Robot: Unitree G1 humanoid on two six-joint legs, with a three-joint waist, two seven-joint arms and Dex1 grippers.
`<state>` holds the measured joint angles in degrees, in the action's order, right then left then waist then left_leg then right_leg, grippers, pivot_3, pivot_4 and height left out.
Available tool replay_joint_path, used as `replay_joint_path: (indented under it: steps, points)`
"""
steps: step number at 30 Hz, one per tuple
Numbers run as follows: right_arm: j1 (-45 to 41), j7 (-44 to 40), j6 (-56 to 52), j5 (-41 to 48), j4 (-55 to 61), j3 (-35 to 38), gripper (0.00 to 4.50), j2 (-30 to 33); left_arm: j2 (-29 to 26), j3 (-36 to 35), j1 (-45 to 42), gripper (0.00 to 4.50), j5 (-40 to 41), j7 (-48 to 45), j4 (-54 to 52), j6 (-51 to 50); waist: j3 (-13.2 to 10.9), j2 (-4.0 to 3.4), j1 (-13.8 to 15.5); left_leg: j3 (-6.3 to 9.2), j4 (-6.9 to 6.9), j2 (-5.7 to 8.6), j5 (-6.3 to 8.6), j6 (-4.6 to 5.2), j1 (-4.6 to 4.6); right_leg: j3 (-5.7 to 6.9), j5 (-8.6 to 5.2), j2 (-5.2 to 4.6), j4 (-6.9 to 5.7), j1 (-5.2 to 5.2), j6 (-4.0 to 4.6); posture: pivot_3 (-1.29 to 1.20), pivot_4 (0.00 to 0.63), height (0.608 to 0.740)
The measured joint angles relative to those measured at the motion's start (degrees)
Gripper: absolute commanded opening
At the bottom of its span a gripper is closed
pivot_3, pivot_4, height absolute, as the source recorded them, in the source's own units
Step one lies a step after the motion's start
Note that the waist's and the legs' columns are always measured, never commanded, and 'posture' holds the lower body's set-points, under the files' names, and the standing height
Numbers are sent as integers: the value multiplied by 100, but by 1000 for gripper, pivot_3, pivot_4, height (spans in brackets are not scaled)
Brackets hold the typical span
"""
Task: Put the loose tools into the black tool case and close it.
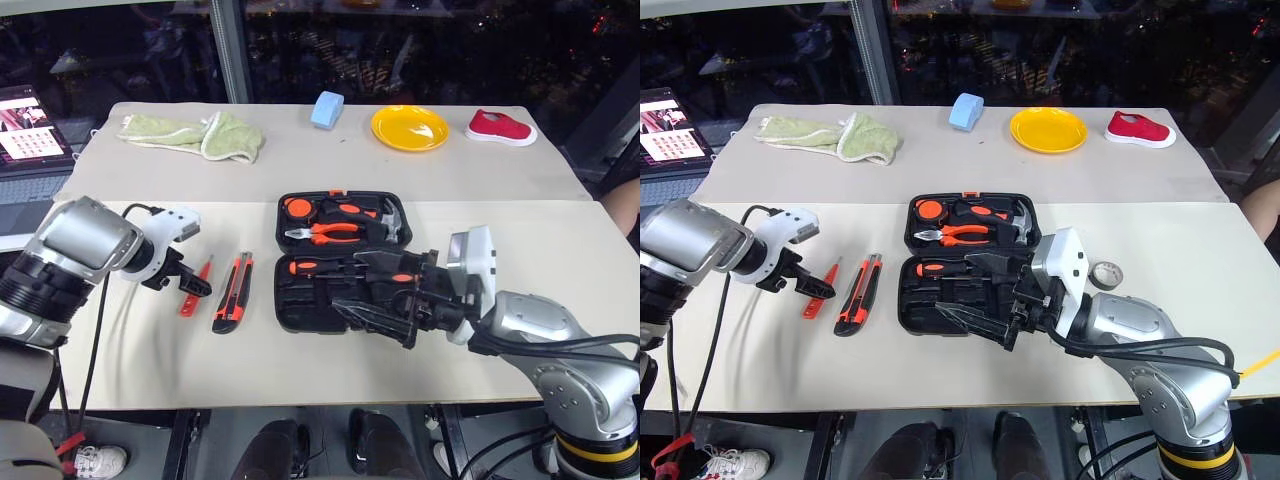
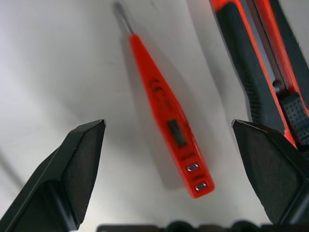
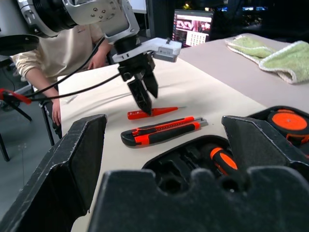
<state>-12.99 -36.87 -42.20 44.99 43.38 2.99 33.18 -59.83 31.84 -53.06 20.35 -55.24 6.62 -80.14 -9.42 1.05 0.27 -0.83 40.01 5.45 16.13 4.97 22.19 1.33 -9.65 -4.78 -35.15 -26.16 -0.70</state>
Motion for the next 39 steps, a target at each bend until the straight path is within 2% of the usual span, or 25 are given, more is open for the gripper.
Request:
replay_joint_path:
  steps: [3, 4, 6, 7, 15, 22, 28, 32, 34, 39]
  points:
    - [-1, 40, 44, 2, 1, -14, 4438, 4, 4, 93, 87, 4500, -60, -52, 0, 52, 0, 0, -5, 0, 0, 0, 0, 0, -3, -4, 0, 1, -4, 1, 1, 0, 150, 732]
    - [-3, 48, 48, 5, 1, -14, 4500, 4, 13, 110, 95, 3996, -100, -49, 25, 110, 0, 0, -5, 0, -1, 0, 0, -1, -9, -5, 0, 0, -4, 5, 1, 0, 150, 732]
    - [-9, 78, 50, 19, 1, -13, 4500, 4, 85, 119, 95, 3542, -229, -26, 146, 190, 1, -1, 7, 0, 0, 0, -1, -3, -17, -13, -1, -2, -5, 14, 1, 0, 150, 732]
    - [-10, 90, 50, 36, 1, -10, 4500, 4, 126, 112, 93, 3047, -268, -20, 230, 233, 1, 0, 11, 0, 0, -1, -2, -4, -20, -24, -1, -3, -5, 17, 1, 0, 150, 732]
    - [-21, 116, 50, 140, 3, 28, 4500, 119, 185, 40, 144, 460, -564, -44, 430, 416, 3, -1, 21, -2, -1, -1, -18, 31, -30, -43, -2, -28, -11, 17, 1, 0, 150, 732]
    - [70, 181, 49, 272, 67, 242, 4500, 417, 202, -144, 178, 400, -708, -430, 1087, 1237, 5, -3, 40, -1, 0, -1, -18, 29, -29, -44, -2, -35, -14, 17, 2, 0, 150, 732]
    - [445, 97, 47, 363, 103, 534, 4500, 776, 413, -141, -249, 400, -1262, -985, 1841, 3095, 1, 17, 103, 5, 40, -2, -14, 41, 21, -32, 3, -42, -16, -4, 5, 0, 150, 732]
    - [848, -48, 0, 577, 171, 780, 4500, 1141, 778, -292, -720, 400, -1443, -1650, 1765, 5004, 3, 21, 172, 3, 44, -2, 3, 69, 29, -27, 10, -49, 12, -2, -7, 0, 150, 732]
    - [1007, -54, -1, 581, 239, 882, 4500, 1241, 1011, -332, -855, 400, -1466, -1940, 1631, 5376, 4, 22, 179, 1, 44, -2, 3, 74, 38, -27, 10, -49, 15, -7, -8, 0, 150, 732]
    - [1426, 61, 9, 420, 349, 1024, 4500, 1379, 1936, -119, -1135, 400, -1528, -2675, 1100, 5585, 4, 23, 191, 7, 81, -3, 1, 77, 69, -10, 10, -44, 12, -16, -10, 0, 150, 732]
